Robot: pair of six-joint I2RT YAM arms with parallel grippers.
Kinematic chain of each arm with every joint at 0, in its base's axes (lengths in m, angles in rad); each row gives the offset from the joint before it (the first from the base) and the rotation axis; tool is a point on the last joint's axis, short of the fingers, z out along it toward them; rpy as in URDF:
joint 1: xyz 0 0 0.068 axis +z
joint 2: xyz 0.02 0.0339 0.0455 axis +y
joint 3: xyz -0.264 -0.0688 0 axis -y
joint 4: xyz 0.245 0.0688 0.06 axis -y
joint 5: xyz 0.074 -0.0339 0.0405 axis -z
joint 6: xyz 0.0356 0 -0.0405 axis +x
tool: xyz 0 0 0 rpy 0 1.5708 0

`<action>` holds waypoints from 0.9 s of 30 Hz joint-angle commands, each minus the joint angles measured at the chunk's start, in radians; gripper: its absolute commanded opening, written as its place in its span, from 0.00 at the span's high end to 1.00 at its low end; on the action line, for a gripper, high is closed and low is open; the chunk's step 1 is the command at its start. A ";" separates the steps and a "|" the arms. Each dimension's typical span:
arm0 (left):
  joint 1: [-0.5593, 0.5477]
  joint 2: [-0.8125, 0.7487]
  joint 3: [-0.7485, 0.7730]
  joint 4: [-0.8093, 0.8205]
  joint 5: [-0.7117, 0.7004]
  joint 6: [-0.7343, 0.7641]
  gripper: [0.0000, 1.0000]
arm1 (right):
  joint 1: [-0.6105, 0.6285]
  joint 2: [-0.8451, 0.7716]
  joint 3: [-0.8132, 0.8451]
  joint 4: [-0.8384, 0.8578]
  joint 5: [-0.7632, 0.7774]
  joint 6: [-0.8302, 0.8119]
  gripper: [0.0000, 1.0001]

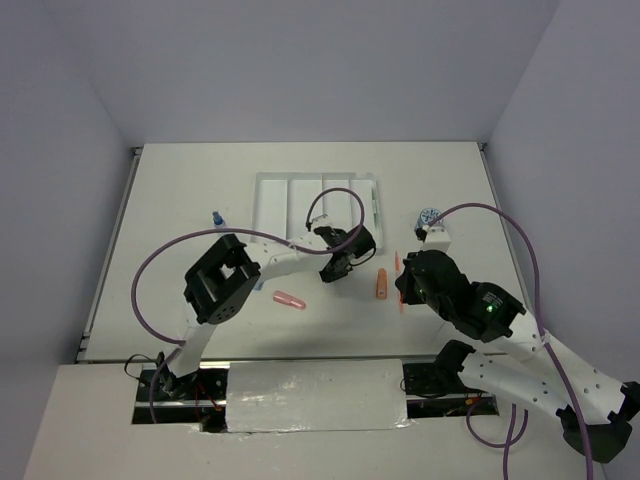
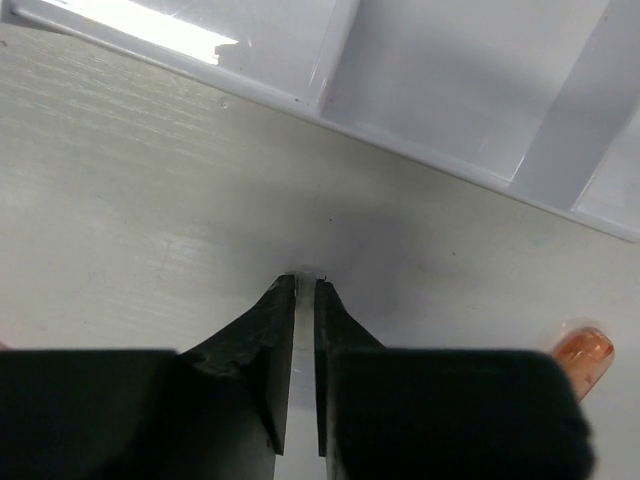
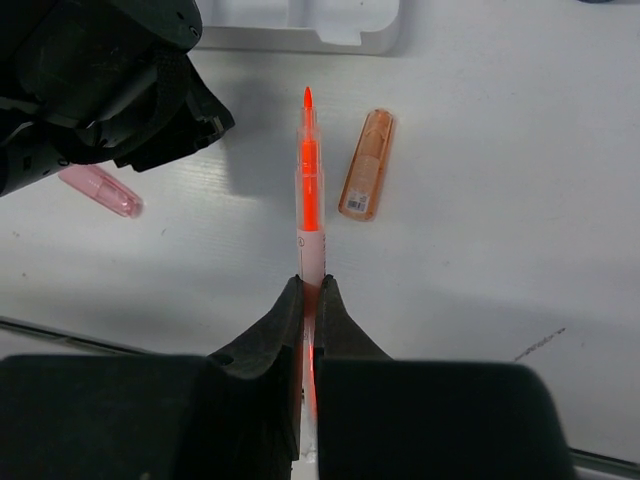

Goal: Sort the stationery into containers
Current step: Pick up the pen cap from the center of the board, then close the pen cap on the pen.

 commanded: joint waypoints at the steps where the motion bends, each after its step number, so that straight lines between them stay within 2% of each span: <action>1: -0.008 -0.002 -0.053 0.022 0.049 -0.006 0.81 | -0.002 -0.012 -0.004 0.045 -0.016 -0.014 1.00; 4: -0.006 -0.030 -0.083 0.045 0.058 0.005 0.98 | -0.004 -0.020 -0.007 0.053 -0.034 -0.019 1.00; 5: -0.006 -0.042 -0.099 0.048 0.056 0.013 1.00 | -0.004 -0.026 -0.011 0.063 -0.045 -0.025 1.00; 9: -0.008 -0.180 -0.168 0.086 0.014 0.046 1.00 | -0.009 -0.072 -0.058 0.171 -0.169 -0.060 1.00; 13: -0.006 -0.482 -0.280 0.183 -0.068 0.143 1.00 | -0.002 -0.117 -0.185 0.336 -0.303 -0.054 1.00; 17: 0.001 -0.763 -0.474 0.414 -0.085 0.325 1.00 | 0.046 -0.147 -0.348 0.687 -0.477 0.009 1.00; 20: 0.012 -1.025 -0.616 0.589 -0.025 0.416 1.00 | 0.155 -0.140 -0.400 0.902 -0.440 0.053 1.00; 24: 0.014 -1.268 -0.832 0.817 0.091 0.494 0.99 | 0.304 -0.073 -0.388 1.098 -0.338 0.078 1.00; 27: 0.015 -1.398 -0.892 0.875 0.124 0.534 0.99 | 0.425 0.033 -0.315 1.116 -0.248 0.029 1.00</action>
